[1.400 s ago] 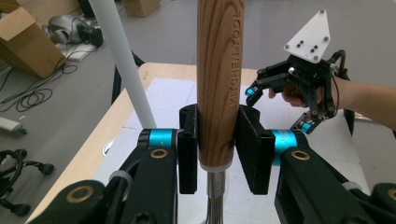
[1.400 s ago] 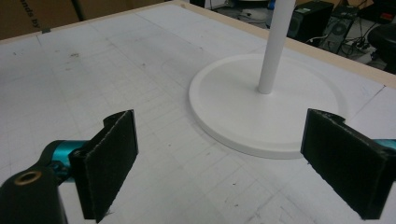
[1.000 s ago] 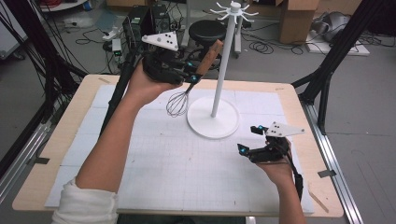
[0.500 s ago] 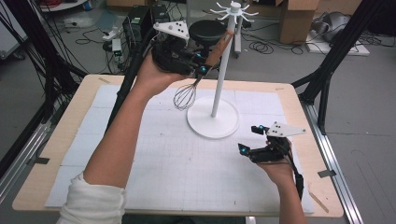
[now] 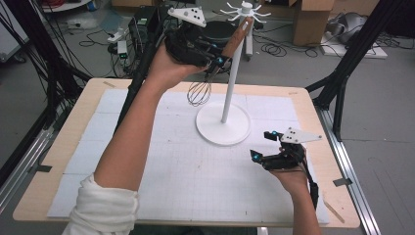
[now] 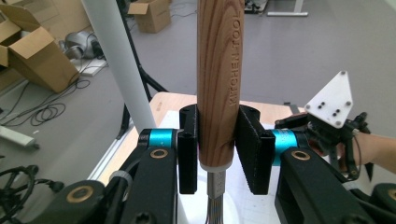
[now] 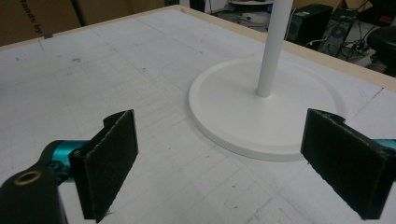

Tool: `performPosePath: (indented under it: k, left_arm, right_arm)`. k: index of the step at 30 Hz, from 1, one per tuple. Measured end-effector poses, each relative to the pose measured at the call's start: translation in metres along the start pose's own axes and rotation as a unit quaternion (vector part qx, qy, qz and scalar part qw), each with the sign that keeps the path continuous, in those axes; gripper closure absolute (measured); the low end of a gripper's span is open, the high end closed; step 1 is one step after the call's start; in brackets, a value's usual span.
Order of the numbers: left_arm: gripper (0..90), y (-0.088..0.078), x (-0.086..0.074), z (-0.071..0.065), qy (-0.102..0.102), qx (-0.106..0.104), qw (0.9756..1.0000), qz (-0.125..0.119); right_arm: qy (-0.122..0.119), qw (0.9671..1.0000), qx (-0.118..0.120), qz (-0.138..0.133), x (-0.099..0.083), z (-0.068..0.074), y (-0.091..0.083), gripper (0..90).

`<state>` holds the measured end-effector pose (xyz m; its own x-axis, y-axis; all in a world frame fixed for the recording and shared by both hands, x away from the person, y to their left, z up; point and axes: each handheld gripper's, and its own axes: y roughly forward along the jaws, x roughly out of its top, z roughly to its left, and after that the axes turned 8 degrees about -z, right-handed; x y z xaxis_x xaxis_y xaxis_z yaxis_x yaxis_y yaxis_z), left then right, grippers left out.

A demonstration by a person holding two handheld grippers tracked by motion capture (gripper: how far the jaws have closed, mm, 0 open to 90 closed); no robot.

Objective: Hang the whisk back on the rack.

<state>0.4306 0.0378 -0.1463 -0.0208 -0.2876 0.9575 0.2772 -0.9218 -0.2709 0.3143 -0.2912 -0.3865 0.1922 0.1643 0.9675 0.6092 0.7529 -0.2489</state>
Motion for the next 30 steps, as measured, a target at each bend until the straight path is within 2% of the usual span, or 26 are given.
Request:
performPosePath:
  k: [9,18,30]
  left_arm:
    - [70.9,0.009,0.0,0.005,0.0,0.018,0.9998,0.012]
    - [70.9,0.002,-0.002,0.01,-0.006,0.04,0.9989,0.024]
    - [70.9,-0.001,-0.014,0.017,-0.022,0.041,0.9986,0.024]
  right_arm:
    - [0.001,1.0,0.001,-0.002,0.0,0.0,-0.001,10.1]
    - [0.002,1.0,0.001,0.0,0.0,0.0,-0.001,10.1]
    - [-0.002,1.0,0.0,0.001,0.0,0.0,0.0,10.1]
